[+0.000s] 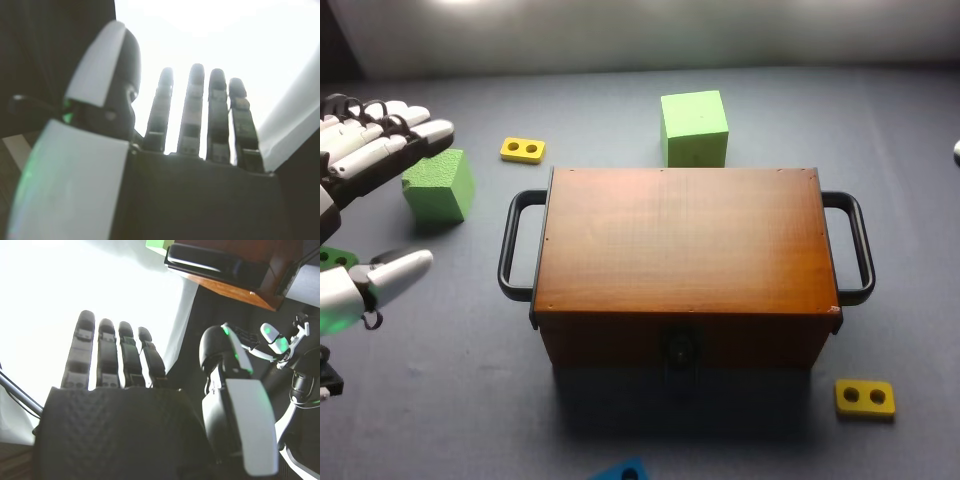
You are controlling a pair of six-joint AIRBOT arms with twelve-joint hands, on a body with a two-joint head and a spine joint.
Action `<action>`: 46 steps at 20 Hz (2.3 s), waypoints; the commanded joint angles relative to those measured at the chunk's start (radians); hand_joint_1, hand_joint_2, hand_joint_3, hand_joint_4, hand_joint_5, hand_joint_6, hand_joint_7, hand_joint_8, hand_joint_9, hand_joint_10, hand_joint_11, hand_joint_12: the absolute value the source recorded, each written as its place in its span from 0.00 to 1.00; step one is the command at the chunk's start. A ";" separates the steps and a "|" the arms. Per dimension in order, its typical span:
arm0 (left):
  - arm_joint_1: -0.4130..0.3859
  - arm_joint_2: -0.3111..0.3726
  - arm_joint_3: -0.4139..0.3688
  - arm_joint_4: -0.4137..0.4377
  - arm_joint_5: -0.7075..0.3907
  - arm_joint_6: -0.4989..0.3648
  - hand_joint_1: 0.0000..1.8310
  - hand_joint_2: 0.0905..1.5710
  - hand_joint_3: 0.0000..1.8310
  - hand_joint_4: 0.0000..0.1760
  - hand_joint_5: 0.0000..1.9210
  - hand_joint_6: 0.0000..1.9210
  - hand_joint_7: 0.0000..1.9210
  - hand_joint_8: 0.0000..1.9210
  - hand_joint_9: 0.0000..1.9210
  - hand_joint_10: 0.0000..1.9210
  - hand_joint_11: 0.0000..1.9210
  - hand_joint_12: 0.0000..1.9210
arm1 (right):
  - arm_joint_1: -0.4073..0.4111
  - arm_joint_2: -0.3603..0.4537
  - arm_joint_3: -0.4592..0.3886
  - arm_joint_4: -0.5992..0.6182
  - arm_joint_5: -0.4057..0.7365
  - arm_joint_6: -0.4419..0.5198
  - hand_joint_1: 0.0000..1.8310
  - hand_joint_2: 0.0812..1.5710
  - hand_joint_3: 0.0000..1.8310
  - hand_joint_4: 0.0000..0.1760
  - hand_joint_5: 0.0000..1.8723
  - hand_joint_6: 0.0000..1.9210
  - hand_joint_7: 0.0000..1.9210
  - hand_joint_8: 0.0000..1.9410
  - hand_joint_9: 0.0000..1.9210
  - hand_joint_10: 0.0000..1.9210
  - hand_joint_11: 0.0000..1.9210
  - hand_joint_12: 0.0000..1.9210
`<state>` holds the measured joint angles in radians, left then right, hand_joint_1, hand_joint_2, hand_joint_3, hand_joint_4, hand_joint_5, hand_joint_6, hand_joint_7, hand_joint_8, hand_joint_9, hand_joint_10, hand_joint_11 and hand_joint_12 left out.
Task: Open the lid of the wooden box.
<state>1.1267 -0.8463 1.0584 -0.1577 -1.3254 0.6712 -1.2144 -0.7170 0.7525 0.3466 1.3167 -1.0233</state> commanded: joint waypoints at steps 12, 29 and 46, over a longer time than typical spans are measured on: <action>-0.006 -0.016 0.003 0.037 -0.002 -0.035 0.16 0.87 0.00 0.08 0.07 0.00 0.02 0.00 0.00 0.00 0.00 0.00 | 0.003 -0.019 0.021 -0.010 0.001 0.002 0.28 0.87 0.00 0.00 0.05 0.01 0.00 0.00 0.00 0.00 0.00 0.00; -0.006 -0.069 0.049 0.096 0.181 -0.084 0.13 0.88 0.00 0.00 0.07 0.00 0.02 0.00 0.00 0.00 0.00 0.00 | 0.100 -0.104 0.096 -0.060 -0.236 0.002 0.33 0.87 0.00 0.00 0.04 0.00 0.00 0.00 0.00 0.00 0.00 0.00; -0.052 -0.126 0.090 0.179 0.267 -0.141 0.08 0.89 0.00 0.00 0.03 0.00 0.00 0.00 0.00 0.00 0.00 0.00 | 0.214 -0.193 0.168 -0.114 -0.392 0.002 0.32 0.87 0.00 0.00 0.04 0.00 0.00 0.00 0.00 0.00 0.00 0.00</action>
<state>1.0821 -0.9691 1.1465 0.0319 -0.9577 0.5411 -1.0119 -0.9108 0.9169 0.2409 0.8143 -1.0233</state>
